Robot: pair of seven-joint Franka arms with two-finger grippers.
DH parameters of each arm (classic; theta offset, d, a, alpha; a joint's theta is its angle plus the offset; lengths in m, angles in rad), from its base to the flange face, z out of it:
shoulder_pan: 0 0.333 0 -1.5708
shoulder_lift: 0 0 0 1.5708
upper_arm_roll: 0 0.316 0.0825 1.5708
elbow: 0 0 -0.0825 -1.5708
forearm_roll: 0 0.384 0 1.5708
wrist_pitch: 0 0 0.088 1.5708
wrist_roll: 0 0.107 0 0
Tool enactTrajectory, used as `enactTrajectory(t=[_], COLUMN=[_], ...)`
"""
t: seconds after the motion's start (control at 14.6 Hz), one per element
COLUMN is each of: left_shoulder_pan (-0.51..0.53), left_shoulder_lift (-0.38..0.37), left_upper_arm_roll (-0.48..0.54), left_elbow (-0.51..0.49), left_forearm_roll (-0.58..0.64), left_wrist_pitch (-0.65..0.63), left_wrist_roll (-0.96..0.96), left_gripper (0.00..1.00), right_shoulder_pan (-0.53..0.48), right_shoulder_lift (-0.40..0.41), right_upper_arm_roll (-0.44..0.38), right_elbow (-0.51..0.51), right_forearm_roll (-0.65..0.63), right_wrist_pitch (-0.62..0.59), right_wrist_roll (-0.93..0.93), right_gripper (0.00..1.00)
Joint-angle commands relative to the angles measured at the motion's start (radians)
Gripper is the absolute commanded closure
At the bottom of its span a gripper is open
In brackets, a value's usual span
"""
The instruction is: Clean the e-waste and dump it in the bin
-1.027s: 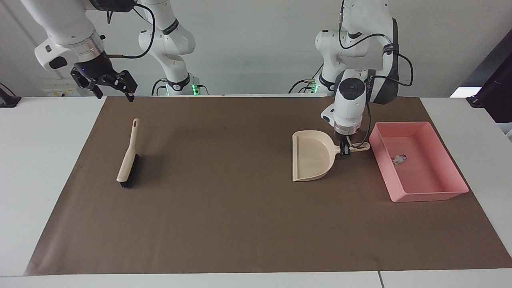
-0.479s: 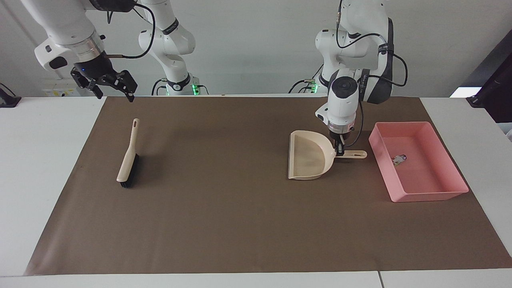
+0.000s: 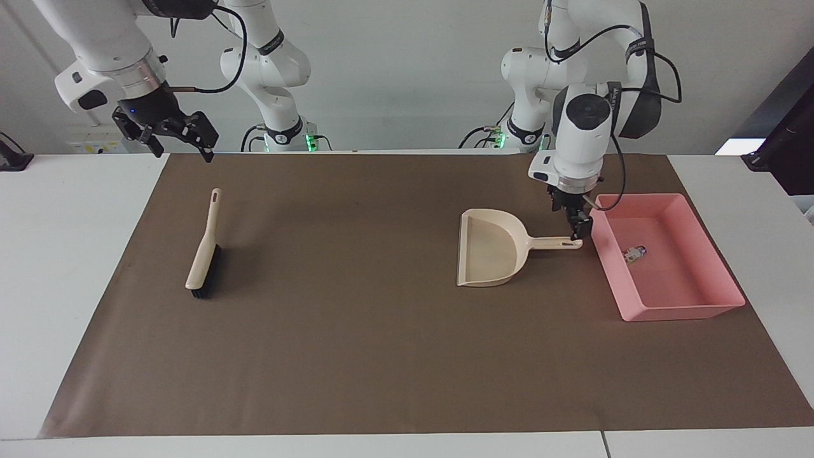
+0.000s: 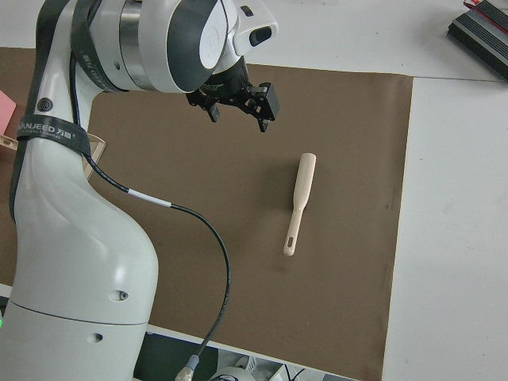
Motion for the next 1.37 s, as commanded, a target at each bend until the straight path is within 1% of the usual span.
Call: enactTrajectory(t=[0.0,0.14,0.27,0.34,0.41,0.48,0.55,0.62,0.68,0.96,1.03,1.1,1.23,1.3], left_shoulder_pan=[0.081,0.114,0.149,0.158,0.171,0.19,0.197,0.197,0.198,0.204,0.206,0.209,0.22,0.223], left_shoulder_lift=[-0.067,-0.073,-0.068,-0.056,-0.023,0.011,0.042,0.071,0.085,0.091,0.091,0.084,0.048,0.044], left_upper_arm_roll=[-0.003,-0.003,-0.003,-0.001,0.002,0.0,0.0,0.0,0.002,0.0,0.002,0.002,0.002,0.002], left_elbow=[-0.009,-0.009,-0.005,0.03,0.082,0.147,0.222,0.276,0.337,0.498,0.523,0.528,0.5,0.5], left_forearm_roll=[-0.012,-0.012,-0.023,-0.084,-0.144,-0.173,-0.202,-0.225,-0.239,-0.246,-0.246,-0.246,-0.244,-0.244], left_wrist_pitch=[-0.053,-0.08,-0.067,-0.065,-0.068,-0.077,-0.097,-0.12,-0.148,-0.301,-0.332,-0.347,-0.369,-0.387], left_wrist_roll=[-0.221,-0.388,-0.528,-0.592,-0.649,-0.697,-0.755,-0.8,-0.841,-0.852,-0.852,-0.855,-0.884,-0.886], left_gripper=[0.02,0.02,0.02,0.02,0.02,0.02,0.02,0.02,0.02,0.02,0.02,0.02,0.02,0.02], right_shoulder_pan=[-0.009,-0.009,-0.009,-0.009,-0.009,-0.009,-0.009,-0.009,-0.009,-0.009,-0.009,-0.009,-0.009,-0.009], right_shoulder_lift=[-0.01,-0.01,-0.01,-0.01,-0.01,-0.01,-0.01,-0.01,-0.01,-0.01,-0.01,-0.01,-0.01,-0.01], right_upper_arm_roll=[0.003,0.003,0.003,0.003,0.003,0.003,0.003,0.003,0.003,0.003,0.003,0.003,0.003,0.003], right_elbow=[-0.015,-0.015,-0.015,-0.015,-0.015,-0.015,-0.015,-0.015,-0.015,-0.015,-0.015,-0.015,-0.015,-0.015], right_forearm_roll=[0.005,0.005,0.005,0.005,0.005,0.005,0.005,0.005,0.005,0.005,0.005,0.005,0.005,0.005], right_wrist_pitch=[0.002,0.002,0.002,0.002,0.002,0.002,0.002,0.002,0.002,0.002,0.002,0.002,0.002,0.002], right_wrist_roll=[-0.023,-0.023,-0.023,-0.023,-0.023,-0.023,-0.023,-0.023,-0.023,-0.023,-0.023,-0.023,-0.023,-0.023], right_gripper=[0.0,0.0,0.0,0.0,0.0,0.0,0.0,0.0,0.0,0.0,0.0,0.0,0.0,0.0])
